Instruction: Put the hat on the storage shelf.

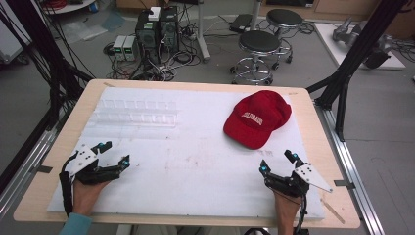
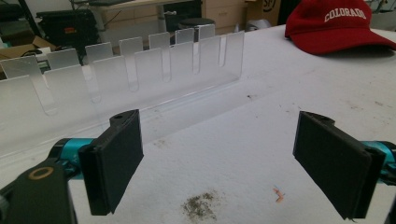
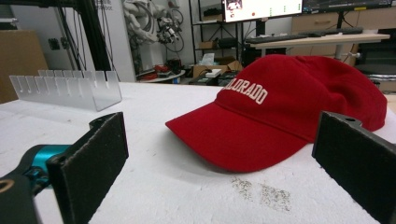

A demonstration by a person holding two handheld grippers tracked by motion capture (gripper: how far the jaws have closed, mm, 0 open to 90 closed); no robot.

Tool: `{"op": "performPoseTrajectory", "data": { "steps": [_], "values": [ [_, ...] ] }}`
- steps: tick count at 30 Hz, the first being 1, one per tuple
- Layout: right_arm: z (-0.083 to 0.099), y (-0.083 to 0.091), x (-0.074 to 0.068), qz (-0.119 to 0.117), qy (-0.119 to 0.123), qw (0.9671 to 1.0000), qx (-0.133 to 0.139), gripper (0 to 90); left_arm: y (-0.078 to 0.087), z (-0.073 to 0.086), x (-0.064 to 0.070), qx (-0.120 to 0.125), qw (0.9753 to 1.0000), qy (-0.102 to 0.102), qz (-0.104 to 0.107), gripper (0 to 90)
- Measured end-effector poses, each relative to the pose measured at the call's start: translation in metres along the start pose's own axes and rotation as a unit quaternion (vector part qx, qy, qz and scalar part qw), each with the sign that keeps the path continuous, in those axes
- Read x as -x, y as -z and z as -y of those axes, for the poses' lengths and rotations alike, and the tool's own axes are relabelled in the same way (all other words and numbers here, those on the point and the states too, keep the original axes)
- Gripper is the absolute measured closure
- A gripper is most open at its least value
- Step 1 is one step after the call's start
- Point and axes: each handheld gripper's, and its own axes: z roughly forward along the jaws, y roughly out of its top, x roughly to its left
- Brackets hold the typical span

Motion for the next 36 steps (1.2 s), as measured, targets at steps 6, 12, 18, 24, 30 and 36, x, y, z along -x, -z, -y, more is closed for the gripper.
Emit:
{"op": "performPoseTrajectory", "data": {
  "steps": [6,12,18,24,30,36],
  "values": [
    [0.000,-0.001,0.000,-0.002,0.003,1.0000,0.000,2.3,0.001,0.000,0.001,0.005,1.0000,-0.004,-0.001,16.2],
    [0.000,0.001,0.000,-0.004,0.003,1.0000,0.006,2.3,0.000,0.000,0.001,0.000,1.0000,-0.001,-0.003,16.2],
    [-0.001,0.000,0.002,-0.005,-0.010,0.9999,-0.002,2.3,0.000,0.000,0.002,0.000,1.0000,-0.005,-0.005,16.2],
    [-0.003,-0.005,0.007,-0.009,-0.036,0.9989,-0.028,2.3,-0.001,0.000,0.002,-0.001,1.0000,-0.006,-0.005,16.2],
    [-0.010,-0.011,0.012,-0.007,-0.021,0.9987,-0.045,2.3,-0.001,0.000,0.002,-0.004,1.0000,-0.008,-0.004,16.1],
    [-0.031,-0.019,0.023,-0.011,-0.003,0.9981,-0.061,2.3,-0.001,-0.001,0.002,-0.006,0.9999,-0.008,-0.004,16.2]
  ]
}}
